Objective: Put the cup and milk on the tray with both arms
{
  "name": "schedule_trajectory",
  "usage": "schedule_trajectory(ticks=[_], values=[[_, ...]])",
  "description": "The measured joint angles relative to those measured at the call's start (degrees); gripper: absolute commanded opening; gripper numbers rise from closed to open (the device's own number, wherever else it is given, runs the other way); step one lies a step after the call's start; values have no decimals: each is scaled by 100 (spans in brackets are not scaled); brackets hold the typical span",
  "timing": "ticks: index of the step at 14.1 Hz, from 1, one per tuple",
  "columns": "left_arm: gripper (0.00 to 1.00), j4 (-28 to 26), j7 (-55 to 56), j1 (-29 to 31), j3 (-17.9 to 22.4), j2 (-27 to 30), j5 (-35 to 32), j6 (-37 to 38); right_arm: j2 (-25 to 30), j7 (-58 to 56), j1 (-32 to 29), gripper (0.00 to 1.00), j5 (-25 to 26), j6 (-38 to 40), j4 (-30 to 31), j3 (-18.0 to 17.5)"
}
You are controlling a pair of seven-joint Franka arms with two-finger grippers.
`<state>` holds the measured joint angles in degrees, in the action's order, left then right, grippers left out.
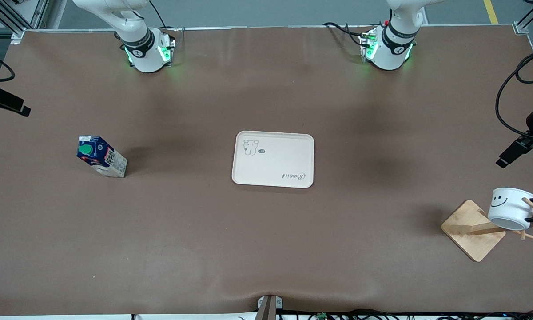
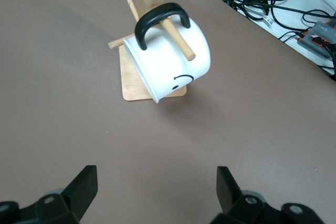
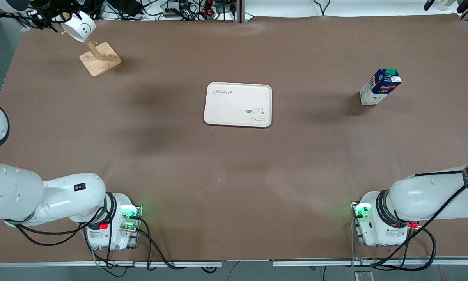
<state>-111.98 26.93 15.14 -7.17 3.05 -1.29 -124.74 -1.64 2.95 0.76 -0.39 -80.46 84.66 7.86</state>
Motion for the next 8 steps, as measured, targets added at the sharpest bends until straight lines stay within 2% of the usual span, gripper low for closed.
schedule_trajectory(ticks=[5,8], values=[[100,-129,0,217,2,102,383,-163,-4,-1,50,100,0,-1,-50,-14],[100,-460,1,365,1,118,503,-861,-9,-1,63,100,0,-110,-86,-16]])
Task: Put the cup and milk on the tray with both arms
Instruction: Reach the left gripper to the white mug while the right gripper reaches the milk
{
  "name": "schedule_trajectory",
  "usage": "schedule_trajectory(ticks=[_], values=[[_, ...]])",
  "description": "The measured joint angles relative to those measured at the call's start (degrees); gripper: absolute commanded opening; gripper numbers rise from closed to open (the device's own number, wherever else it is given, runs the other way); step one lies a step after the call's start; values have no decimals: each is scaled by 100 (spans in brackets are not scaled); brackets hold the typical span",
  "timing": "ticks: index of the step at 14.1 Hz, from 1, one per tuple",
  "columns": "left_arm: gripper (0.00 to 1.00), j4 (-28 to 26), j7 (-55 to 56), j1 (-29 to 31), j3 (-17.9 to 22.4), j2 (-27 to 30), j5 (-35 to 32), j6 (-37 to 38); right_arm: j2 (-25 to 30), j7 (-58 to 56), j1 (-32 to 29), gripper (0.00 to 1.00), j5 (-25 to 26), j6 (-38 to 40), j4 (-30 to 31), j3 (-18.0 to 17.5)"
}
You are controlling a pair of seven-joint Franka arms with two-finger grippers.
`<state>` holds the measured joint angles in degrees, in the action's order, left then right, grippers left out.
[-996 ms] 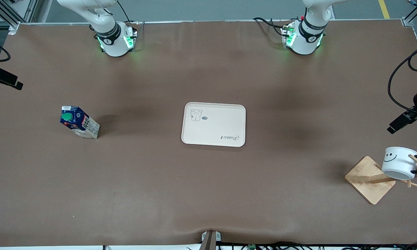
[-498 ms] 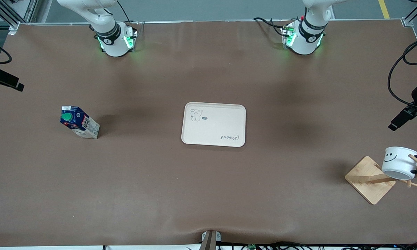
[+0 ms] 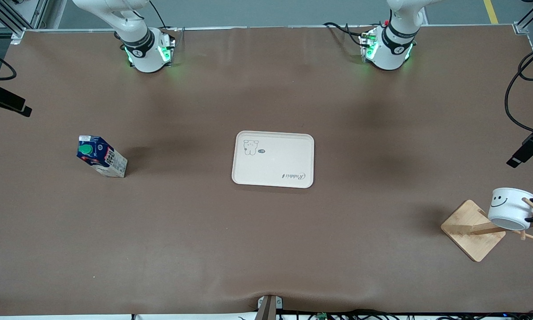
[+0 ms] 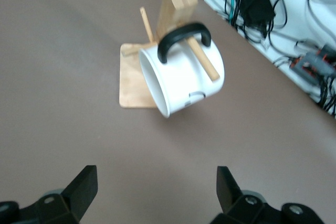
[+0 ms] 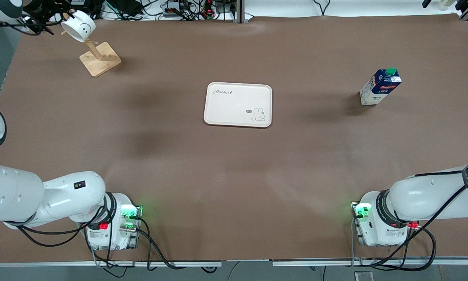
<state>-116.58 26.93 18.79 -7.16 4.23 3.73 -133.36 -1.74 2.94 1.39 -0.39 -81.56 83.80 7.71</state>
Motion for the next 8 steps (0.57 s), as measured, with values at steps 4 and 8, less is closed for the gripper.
schedule_trajectory(ticks=[4,8], values=[[100,-445,-2,40,-4,-65,26,-867,-46,0,49,100,-1,-227,0,-6],[100,-507,-91,41,-4,-400,26,-1401,-114,2,82,100,-1,-254,0,-7]])
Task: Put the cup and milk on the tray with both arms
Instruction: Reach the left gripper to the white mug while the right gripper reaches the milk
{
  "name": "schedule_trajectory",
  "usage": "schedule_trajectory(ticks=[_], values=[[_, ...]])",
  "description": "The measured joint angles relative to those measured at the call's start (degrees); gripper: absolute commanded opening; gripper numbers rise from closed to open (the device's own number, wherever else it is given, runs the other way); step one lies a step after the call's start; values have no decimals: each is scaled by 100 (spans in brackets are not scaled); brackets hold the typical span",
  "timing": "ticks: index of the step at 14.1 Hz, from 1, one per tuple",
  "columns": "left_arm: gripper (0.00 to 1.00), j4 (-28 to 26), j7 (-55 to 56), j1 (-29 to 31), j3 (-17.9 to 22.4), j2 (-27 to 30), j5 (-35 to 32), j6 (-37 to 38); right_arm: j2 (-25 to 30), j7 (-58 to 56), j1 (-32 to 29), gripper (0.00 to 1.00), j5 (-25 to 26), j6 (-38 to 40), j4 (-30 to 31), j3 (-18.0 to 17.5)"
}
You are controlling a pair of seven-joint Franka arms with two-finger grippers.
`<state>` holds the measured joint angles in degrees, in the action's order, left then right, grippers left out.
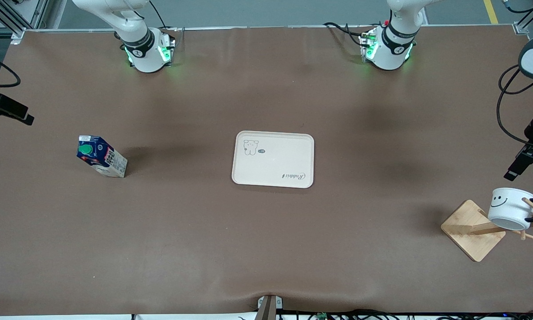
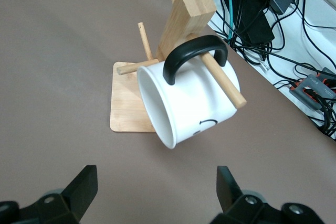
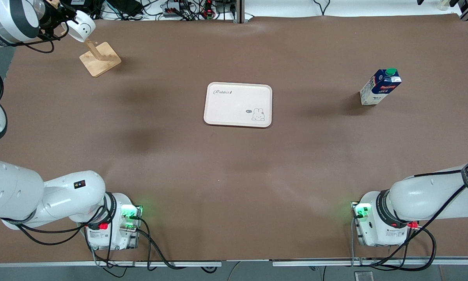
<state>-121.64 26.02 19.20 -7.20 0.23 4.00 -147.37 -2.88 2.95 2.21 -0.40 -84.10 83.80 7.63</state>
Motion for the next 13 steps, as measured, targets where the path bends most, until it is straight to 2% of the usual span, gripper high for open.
schedule_trajectory(ticks=[4,8,13], values=[[100,89,-280,0,-1,-513,0,-659,-55,0,0,100,0,-9,0,1],[100,433,-788,0,-3,-841,0,-730,-130,-1,0,100,4,-10,-1,2],[100,651,-852,-52,-82,-1019,0,-799,-361,-2,5,100,4,-119,-1,1]])
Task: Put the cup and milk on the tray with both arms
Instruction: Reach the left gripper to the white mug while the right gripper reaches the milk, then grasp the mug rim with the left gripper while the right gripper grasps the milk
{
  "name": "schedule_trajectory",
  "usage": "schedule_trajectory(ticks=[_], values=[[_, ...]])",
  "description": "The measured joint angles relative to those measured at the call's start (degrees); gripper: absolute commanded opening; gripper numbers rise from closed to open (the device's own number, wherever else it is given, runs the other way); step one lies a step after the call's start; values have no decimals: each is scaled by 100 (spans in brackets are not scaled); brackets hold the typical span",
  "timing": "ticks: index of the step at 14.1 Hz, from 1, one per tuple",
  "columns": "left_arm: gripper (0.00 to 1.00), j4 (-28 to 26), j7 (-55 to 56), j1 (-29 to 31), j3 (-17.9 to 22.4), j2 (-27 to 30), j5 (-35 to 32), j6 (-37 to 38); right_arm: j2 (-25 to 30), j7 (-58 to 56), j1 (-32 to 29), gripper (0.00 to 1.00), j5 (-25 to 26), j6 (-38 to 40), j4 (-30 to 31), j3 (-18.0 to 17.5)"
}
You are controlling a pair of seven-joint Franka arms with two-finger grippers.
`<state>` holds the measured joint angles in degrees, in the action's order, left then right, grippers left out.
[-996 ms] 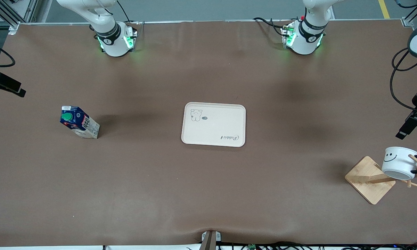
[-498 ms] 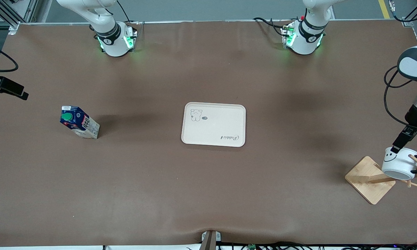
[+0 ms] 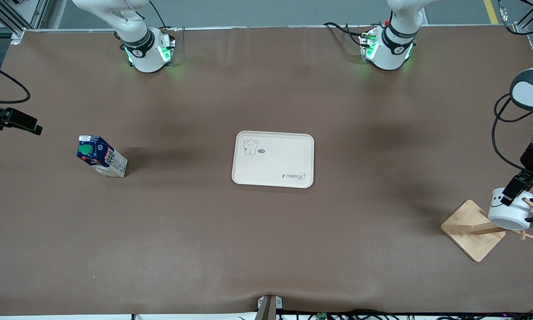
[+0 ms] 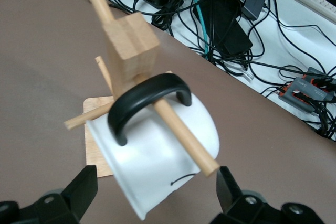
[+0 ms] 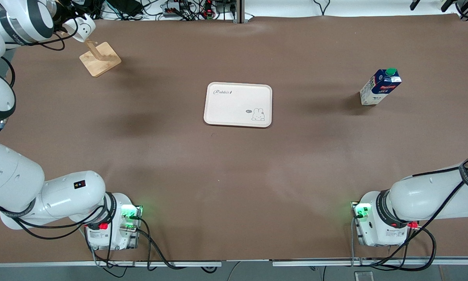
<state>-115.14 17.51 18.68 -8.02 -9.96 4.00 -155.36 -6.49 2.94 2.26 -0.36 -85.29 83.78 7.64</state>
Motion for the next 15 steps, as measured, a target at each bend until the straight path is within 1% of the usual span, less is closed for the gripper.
schedule_trajectory(ticks=[4,5,9,10,12,14,15], values=[[100,17,-271,-79,-8,-169,0,-117,-309,0,13,100,0,-12,6,0],[95,23,-411,-80,-8,-193,0,-158,-429,0,12,100,0,-23,5,4],[61,44,-632,-81,-8,-213,0,-194,-653,-2,11,100,1,-3,6,17],[57,44,-643,-91,-10,-215,0,-194,-688,-2,13,100,1,14,6,16],[44,43,-649,-163,-13,-223,0,-194,-755,-1,13,100,1,39,28,16],[34,34,-688,-234,-13,-232,0,-193,-795,0,13,100,0,27,170,17],[27,24,-787,-262,-14,-234,0,-193,-800,0,14,100,0,22,291,17]])
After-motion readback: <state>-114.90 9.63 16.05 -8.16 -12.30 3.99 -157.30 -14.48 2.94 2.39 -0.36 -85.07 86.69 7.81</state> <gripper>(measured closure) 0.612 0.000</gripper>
